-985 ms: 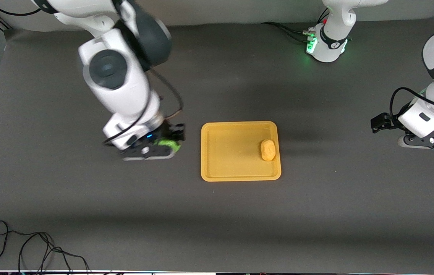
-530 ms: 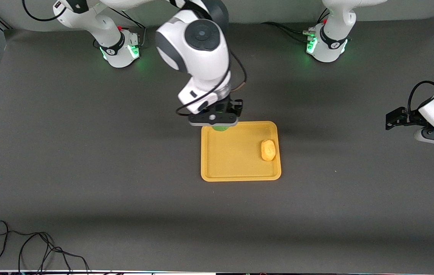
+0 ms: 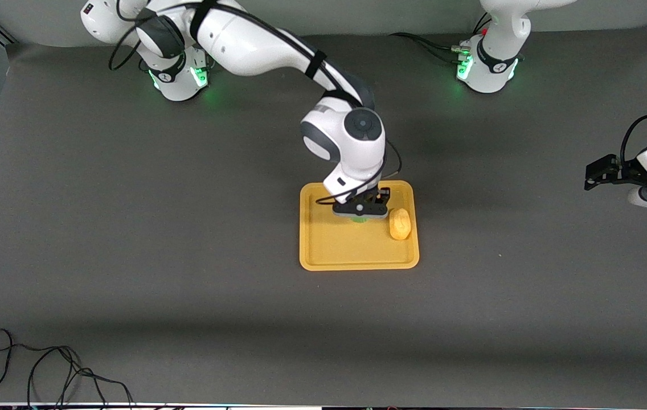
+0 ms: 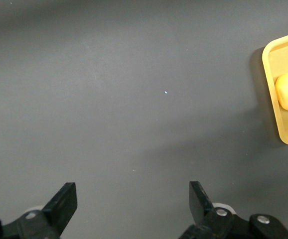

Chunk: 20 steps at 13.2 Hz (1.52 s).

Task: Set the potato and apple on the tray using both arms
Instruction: 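Carry the apple over the tray with the right gripper and lower it, then open the right gripper to release the apple and lift away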

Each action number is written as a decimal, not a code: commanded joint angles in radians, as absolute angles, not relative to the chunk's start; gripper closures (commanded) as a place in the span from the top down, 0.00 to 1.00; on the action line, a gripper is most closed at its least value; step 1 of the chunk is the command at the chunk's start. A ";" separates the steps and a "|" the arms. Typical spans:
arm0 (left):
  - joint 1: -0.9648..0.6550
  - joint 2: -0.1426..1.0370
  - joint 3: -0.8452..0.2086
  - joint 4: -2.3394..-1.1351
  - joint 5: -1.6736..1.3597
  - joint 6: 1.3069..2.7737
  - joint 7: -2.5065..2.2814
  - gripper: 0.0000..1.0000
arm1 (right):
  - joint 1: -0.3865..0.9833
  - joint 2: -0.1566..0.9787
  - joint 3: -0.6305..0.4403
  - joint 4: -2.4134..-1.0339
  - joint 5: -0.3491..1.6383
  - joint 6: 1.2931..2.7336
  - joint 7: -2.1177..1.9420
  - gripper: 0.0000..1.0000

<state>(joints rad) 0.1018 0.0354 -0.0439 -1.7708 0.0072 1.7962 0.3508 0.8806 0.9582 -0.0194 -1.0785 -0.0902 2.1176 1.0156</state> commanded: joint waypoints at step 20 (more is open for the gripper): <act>0.097 0.028 -0.055 -1.773 -0.002 1.770 0.291 1.00 | 0.740 0.545 -0.032 -1.069 -0.100 1.634 0.832 1.00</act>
<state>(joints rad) 0.1015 0.0355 -0.0564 -1.7714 0.0042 1.7798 0.3007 0.7768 0.6472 -0.0338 -0.9831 -0.1121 1.6932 0.9348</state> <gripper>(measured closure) 0.000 0.000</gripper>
